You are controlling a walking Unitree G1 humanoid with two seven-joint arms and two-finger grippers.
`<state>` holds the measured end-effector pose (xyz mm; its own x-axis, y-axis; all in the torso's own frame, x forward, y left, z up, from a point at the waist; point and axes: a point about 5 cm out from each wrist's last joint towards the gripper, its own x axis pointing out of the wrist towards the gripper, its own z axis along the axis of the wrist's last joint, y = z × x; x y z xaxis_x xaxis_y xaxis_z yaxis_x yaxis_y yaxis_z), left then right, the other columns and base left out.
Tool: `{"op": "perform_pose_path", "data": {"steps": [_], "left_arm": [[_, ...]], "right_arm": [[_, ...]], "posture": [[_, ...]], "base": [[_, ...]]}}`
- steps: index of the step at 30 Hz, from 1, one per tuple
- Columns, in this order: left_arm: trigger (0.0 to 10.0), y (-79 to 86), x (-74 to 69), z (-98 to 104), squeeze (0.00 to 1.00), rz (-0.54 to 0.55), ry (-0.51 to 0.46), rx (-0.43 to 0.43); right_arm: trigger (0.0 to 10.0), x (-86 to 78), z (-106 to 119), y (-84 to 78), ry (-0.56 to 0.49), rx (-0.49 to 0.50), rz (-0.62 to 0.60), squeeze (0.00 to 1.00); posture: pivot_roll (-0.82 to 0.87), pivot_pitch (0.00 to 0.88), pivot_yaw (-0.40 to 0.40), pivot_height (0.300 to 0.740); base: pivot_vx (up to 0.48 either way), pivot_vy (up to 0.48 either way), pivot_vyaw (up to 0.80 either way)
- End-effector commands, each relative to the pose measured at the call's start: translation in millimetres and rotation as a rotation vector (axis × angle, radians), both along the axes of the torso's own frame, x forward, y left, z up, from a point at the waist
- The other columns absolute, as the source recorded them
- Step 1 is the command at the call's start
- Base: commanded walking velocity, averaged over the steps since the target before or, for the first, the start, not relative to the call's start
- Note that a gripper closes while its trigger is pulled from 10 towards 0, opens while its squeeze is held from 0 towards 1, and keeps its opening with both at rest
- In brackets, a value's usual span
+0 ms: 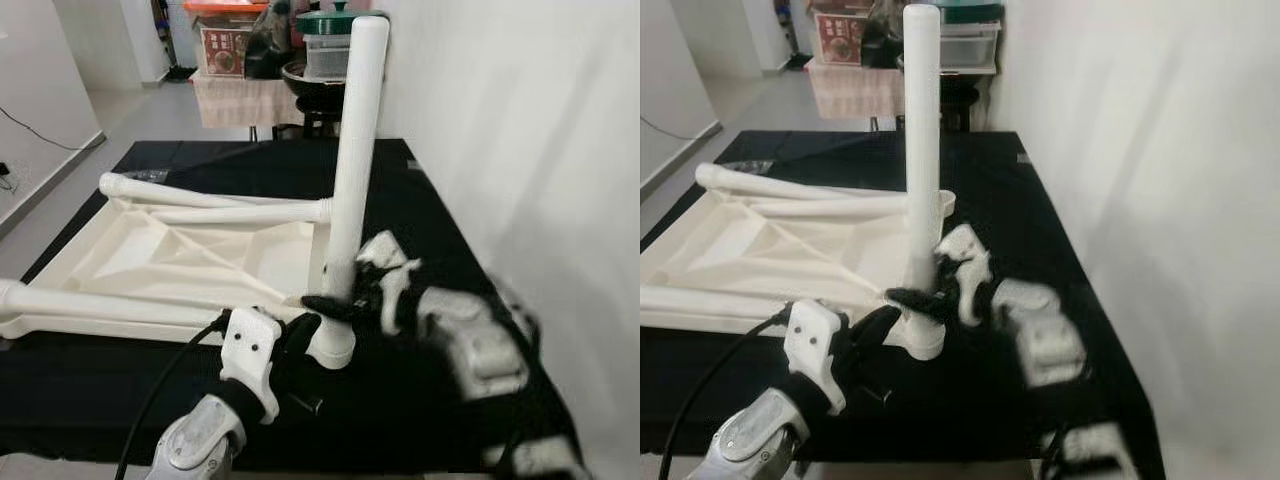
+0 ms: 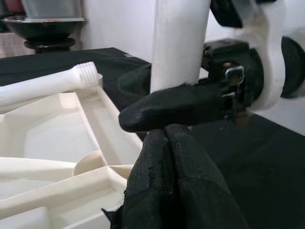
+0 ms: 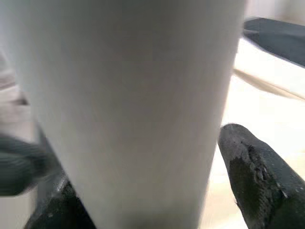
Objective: Building children table
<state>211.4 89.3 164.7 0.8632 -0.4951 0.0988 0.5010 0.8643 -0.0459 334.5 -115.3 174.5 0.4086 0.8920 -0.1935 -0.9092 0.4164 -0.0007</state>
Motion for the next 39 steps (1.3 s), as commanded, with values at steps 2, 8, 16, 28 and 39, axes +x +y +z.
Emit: {"op": "perform_pose_path", "data": {"steps": [2, 8, 16, 28, 39], "left_arm": [[10.0, -0.8, 0.7, -1, 0.0, 0.002, -0.001, 0.005], [10.0, -1.2, 0.3, -2, 0.0, 0.007, -0.001, 0.007], [10.0, -1.7, -1.1, -1, 0.0, 0.008, -0.001, 0.005], [10.0, 1.3, -3.6, 4, 0.0, 0.006, -0.007, 0.0], [10.0, 4.4, -5.2, 5, 0.0, -0.005, 0.0, 0.003]], "right_arm": [[10.0, 6.7, -8, 3.0, 0.019, -0.045, 0.068, 0.0], [10.0, 28.4, 2, -1.4, 0.028, -0.076, 0.057, 0.0], [0.0, 29.6, 12, -7.4, 0.054, 0.001, 0.141, 0.0], [0.0, -5.8, -26, -40.0, 0.001, -0.148, -0.239, 0.0], [0.0, -41.2, -42, -3.2, -0.032, -0.159, -0.665, 0.0]], "posture": [[0.02, 0.0, -0.052, 0.74], [0.04, 0.0, -0.059, 0.74], [0.04, 0.0, -0.059, 0.74], [0.0, 0.003, -0.055, 0.74], [0.0, 0.016, -0.043, 0.74]], "base": [[0.0, 0.0, 0.0], [0.0, 0.0, 0.0], [0.0, 0.0, 0.0], [0.0, 0.0, 0.0], [0.0, 0.0, 0.0]]}}
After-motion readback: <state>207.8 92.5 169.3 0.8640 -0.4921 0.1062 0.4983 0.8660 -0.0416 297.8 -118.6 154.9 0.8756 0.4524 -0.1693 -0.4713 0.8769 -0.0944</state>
